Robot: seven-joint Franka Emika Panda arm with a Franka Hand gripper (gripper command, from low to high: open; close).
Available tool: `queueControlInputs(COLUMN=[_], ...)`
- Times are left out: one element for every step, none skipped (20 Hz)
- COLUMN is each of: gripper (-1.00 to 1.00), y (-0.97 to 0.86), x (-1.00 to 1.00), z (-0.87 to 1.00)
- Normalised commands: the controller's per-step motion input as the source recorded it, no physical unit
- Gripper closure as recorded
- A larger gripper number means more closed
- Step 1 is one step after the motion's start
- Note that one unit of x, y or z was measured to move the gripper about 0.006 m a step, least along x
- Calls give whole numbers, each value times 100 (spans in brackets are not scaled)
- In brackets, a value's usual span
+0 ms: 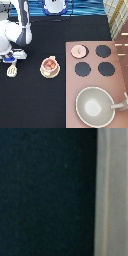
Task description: Take the lid off the pot, put the pot on the plate, and use the tool to push the pot to the front of the table.
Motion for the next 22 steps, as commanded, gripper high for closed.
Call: queueControlInputs(gripper=[100, 100, 100, 100, 100, 100, 100, 100, 100, 100, 100, 100, 100, 100, 100, 100, 100, 100, 100, 100, 100, 100], y=[-13, -13, -12, -11, -11, -12, -12, -12, -11, -12, -9, -9, -8, -3, 0, 0, 11, 18, 21, 27, 33, 41], x=[5, 4, 1, 0, 0, 0, 0, 0, 0, 0, 0, 0, 0, 0, 0, -5, -13, -25, -35, -43, -49, -53], z=[0, 0, 0, 0, 0, 0, 0, 0, 0, 0, 0, 0, 4, 14, 32, 50, 60, 65, 67, 71, 76, 83])
